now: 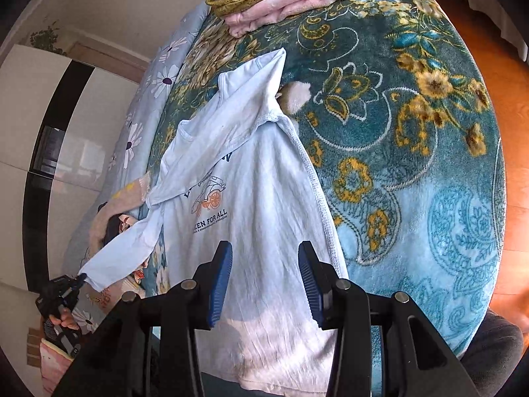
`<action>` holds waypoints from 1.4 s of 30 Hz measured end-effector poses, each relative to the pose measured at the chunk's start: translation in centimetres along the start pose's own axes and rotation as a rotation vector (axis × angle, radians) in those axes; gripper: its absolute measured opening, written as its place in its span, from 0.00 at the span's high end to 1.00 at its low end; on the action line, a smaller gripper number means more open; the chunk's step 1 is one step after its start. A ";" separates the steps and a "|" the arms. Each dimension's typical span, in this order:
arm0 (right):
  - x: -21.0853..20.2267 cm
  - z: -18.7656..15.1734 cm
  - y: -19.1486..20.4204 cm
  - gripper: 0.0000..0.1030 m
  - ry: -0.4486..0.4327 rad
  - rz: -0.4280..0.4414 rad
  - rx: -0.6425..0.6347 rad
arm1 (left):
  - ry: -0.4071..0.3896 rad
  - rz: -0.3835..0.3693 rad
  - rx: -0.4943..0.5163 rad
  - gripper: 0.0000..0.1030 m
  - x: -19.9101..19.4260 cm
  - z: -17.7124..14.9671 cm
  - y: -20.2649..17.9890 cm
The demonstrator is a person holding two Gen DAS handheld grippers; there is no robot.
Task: Fold clothes
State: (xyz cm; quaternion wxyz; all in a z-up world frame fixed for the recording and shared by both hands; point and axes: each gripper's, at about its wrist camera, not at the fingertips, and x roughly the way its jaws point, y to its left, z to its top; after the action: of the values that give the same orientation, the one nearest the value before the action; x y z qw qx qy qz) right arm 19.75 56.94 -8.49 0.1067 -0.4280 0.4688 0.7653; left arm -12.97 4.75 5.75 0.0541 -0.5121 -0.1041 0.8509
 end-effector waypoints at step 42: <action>1.6 3.5 -7.4 0.58 0.044 0.043 0.135 | 0.669 -0.419 0.702 0.56 20.0 -20.5 -49.2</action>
State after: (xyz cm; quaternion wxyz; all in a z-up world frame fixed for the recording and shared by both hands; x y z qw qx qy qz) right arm 21.01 63.34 -13.60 0.1087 -0.4264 0.5307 0.7244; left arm -5.03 59.10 -9.30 0.4217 -0.6749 0.1100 0.5955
